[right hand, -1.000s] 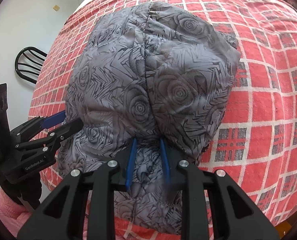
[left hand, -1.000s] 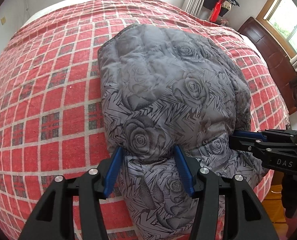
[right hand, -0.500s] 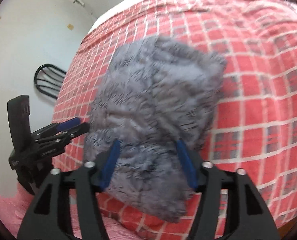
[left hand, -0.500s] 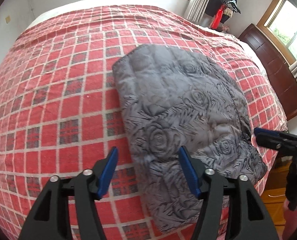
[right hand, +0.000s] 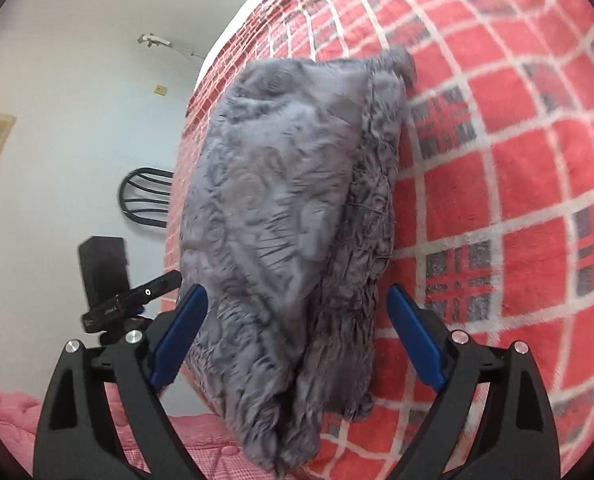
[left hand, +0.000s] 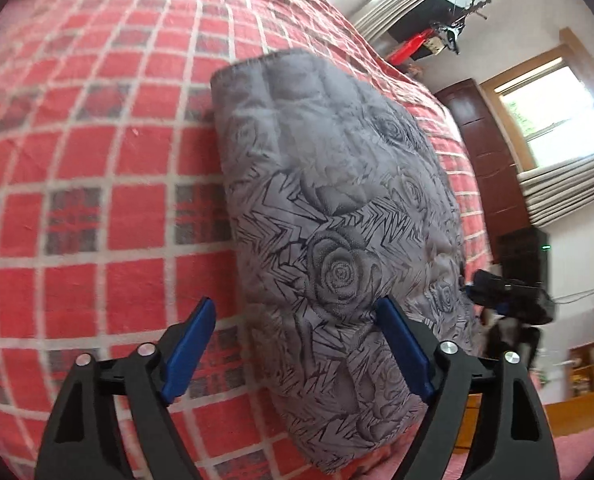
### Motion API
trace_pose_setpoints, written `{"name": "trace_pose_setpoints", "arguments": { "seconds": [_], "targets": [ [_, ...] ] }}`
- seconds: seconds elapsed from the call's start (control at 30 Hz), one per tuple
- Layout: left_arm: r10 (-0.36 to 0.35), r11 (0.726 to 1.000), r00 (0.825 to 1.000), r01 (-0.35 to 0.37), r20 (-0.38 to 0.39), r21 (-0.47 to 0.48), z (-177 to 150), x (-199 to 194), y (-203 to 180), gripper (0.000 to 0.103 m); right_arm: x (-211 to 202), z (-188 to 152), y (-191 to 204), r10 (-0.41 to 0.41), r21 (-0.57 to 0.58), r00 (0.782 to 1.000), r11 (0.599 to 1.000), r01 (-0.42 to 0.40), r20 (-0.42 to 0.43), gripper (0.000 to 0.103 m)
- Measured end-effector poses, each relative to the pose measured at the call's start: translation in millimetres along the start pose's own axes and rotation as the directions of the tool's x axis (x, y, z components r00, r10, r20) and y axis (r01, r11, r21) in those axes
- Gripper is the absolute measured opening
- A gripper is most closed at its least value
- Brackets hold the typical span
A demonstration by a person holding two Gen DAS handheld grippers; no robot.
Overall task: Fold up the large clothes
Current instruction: 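Lift the jacket bundle with both grippers and roll it over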
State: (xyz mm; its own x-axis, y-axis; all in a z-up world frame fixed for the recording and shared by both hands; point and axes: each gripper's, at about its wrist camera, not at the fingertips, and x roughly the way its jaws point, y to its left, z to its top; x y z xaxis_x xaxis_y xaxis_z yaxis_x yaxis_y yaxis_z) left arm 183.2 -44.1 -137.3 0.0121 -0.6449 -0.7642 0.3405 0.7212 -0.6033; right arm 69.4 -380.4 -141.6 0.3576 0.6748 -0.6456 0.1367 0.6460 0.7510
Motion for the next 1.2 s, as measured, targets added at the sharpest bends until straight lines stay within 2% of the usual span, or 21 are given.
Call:
{"name": "trace_pose_setpoints", "arguments": {
  "seconds": [0.07, 0.2, 0.33, 0.43, 0.5, 0.53, 0.6, 0.63, 0.67, 0.73, 0.87, 1.03, 1.2],
  "targets": [
    [-0.065, 0.998, 0.998, 0.064, -0.013, -0.024, 2.0, 6.0, 5.9, 0.086, 7.6, 3.1, -4.9, 0.047, 0.001, 0.999, 0.999, -0.047, -0.015, 0.091],
    [-0.185, 0.981, 0.981, 0.182, -0.049, -0.074, 4.2, 29.1, 14.1, 0.092, 28.0, 9.1, -11.9, 0.061, 0.014, 0.996, 0.998, -0.06, -0.06, 0.092],
    [-0.255, 0.963, 0.965, 0.247, -0.067, -0.104, 9.9, 48.7, 20.9, 0.097, 43.4, 16.9, -18.4, 0.133, 0.049, 0.989, 0.99, -0.13, -0.069, 0.095],
    [-0.296, 0.951, 0.953, 0.287, -0.068, -0.114, 14.6, 58.3, 22.3, 0.096, 47.7, 20.2, -15.1, 0.144, 0.033, 0.987, 0.989, -0.142, -0.065, 0.093],
    [-0.284, 0.956, 0.957, 0.277, -0.057, -0.096, 16.7, 56.9, 18.6, 0.09, 49.0, 21.0, -13.5, 0.155, 0.031, 0.986, 0.988, -0.153, -0.061, 0.089],
    [-0.267, 0.962, 0.963, 0.263, -0.044, -0.081, 16.8, 53.6, 15.1, 0.088, 49.9, 21.6, -12.5, 0.166, 0.037, 0.985, 0.986, -0.164, -0.056, 0.083],
    [-0.246, 0.968, 0.969, 0.244, -0.032, -0.058, 17.1, 47.0, 9.2, 0.076, 46.0, 18.3, -13.6, 0.177, 0.043, 0.983, 0.984, -0.175, -0.044, 0.075],
    [-0.237, 0.971, 0.971, 0.236, -0.026, -0.042, 16.3, 44.0, 4.0, 0.074, 42.4, 15.2, -12.8, 0.179, 0.039, 0.983, 0.983, -0.178, -0.033, 0.07],
    [-0.22, 0.976, 0.975, 0.22, -0.016, -0.004, 15.7, 36.8, -4.6, 0.071, 37.8, 10.5, -11.2, 0.184, 0.036, 0.983, 0.982, -0.183, -0.025, 0.067],
    [-0.194, 0.98, 0.981, 0.194, 0.003, 0.037, 12.3, 28.5, -22.2, 0.07, 28.1, 3.5, -4.1, 0.196, 0.026, 0.981, 0.98, -0.195, -0.008, 0.065],
    [-0.196, 0.977, 0.98, 0.192, 0.04, 0.088, 3.4, -0.3, -41.3, 0.07, 5.7, -9.5, 12.8, 0.213, -0.008, 0.977, 0.977, -0.213, 0.031, 0.065],
    [-0.201, 0.971, 0.977, 0.189, 0.072, 0.145, -6.4, -23.7, -62.5, 0.07, -21.5, -23.7, 37.0, 0.199, -0.068, 0.977, 0.979, -0.195, 0.071, 0.065],
    [-0.203, 0.967, 0.975, 0.185, 0.092, 0.178, -9.2, -43.8, -71.9, 0.07, -26.0, -29.2, 52.4, 0.192, -0.106, 0.978, 0.977, -0.183, 0.078, 0.065]
  ]
}}
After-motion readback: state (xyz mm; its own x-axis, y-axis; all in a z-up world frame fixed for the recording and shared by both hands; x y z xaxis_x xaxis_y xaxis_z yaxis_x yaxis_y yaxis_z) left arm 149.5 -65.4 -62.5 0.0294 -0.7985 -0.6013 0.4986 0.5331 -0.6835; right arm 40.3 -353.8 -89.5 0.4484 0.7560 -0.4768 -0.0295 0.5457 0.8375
